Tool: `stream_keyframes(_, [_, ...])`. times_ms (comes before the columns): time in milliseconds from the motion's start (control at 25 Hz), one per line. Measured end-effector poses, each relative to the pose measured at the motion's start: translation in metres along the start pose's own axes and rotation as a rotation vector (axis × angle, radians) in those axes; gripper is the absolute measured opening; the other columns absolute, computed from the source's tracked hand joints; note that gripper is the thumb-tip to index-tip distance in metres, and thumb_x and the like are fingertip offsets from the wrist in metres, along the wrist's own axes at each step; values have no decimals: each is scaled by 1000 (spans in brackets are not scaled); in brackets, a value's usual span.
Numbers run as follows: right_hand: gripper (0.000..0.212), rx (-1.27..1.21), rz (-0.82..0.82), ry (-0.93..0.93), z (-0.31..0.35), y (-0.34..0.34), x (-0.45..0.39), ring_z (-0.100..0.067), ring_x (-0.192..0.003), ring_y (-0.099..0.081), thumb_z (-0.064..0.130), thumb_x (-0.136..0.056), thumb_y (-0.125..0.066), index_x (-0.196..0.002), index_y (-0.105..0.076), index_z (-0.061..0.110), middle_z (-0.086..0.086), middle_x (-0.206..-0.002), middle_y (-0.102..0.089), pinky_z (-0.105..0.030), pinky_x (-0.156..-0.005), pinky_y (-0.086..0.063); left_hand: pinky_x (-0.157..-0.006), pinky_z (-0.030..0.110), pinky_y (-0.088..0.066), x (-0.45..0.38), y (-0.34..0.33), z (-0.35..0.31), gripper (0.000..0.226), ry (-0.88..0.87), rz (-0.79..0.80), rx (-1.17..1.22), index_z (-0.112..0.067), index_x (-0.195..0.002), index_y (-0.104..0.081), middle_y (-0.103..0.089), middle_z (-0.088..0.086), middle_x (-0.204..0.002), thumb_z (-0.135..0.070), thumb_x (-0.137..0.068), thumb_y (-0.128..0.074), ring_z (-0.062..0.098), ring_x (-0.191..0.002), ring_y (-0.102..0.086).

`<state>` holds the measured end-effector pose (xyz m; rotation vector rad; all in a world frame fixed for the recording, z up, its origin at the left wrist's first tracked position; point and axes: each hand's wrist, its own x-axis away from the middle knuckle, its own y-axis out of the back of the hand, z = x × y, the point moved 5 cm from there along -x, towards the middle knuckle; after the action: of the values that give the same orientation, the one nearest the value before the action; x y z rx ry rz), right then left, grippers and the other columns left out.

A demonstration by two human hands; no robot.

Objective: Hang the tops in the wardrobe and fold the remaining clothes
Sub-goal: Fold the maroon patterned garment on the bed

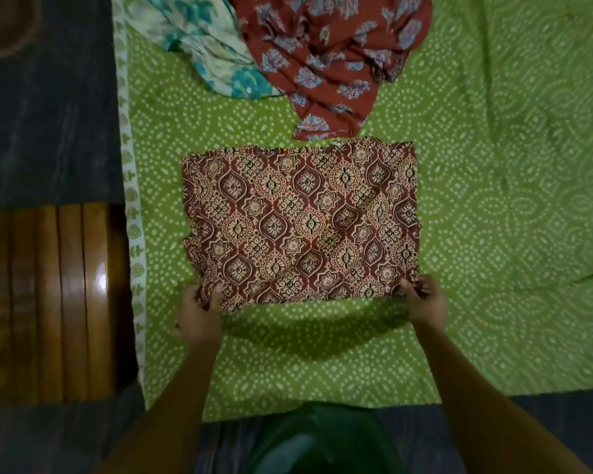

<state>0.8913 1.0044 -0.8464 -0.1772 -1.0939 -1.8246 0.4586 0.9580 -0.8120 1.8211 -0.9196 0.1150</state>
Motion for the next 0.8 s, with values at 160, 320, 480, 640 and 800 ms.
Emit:
stream_keyframes(160, [24, -172, -27, 20, -3, 10, -3, 10, -63, -58, 2, -84, -68, -74, -55, 19, 22, -63, -65, -11, -68, -45, -91, 44, -42, 2, 21, -3, 32, -30, -138, 10, -7, -101, -61, -66, 15, -99, -37, -92, -58, 31, -96, -59])
stream_keyframes(320, [18, -89, 17, -13, -18, 24, -5, 2, -59, -58, 5, -80, -73, -75, -58, 12, 8, -63, -63, -16, -65, -47, -72, 35, -38, -2, 26, 1, 30, -113, -112, -51, 1, -94, -58, -62, 18, -88, -29, -93, -59, 29, -84, -56])
stream_keyframes(480, [18, 19, 68, -151, -38, 25, -9, -21, -75, -60, 26, -77, -78, -73, -61, 22, -11, -86, -70, -44, -78, -52, -88, 43, -40, -4, 15, 16, 31, -21, 20, -148, -1, -106, -54, -60, 19, -105, -29, -93, -58, 36, -104, -56])
stream_keyframes(640, [20, -135, 106, -197, -29, 18, 1, -12, -62, -54, 25, -80, -76, -76, -57, 23, -1, -77, -62, -22, -53, -47, -102, 49, -30, 25, 7, -38, 50, -347, -167, -595, -12, -136, -38, -44, 12, -138, -43, -97, -43, 30, -128, -41])
stream_keyframes(800, [20, -177, 55, -212, -27, 15, 4, -12, -59, -51, 18, -84, -72, -70, -57, 17, -2, -70, -59, -14, -44, -44, -118, 45, 8, 92, -87, -97, 62, -1100, 495, -900, -26, -150, 12, 11, -4, -159, -54, -99, -10, 20, -146, 11])
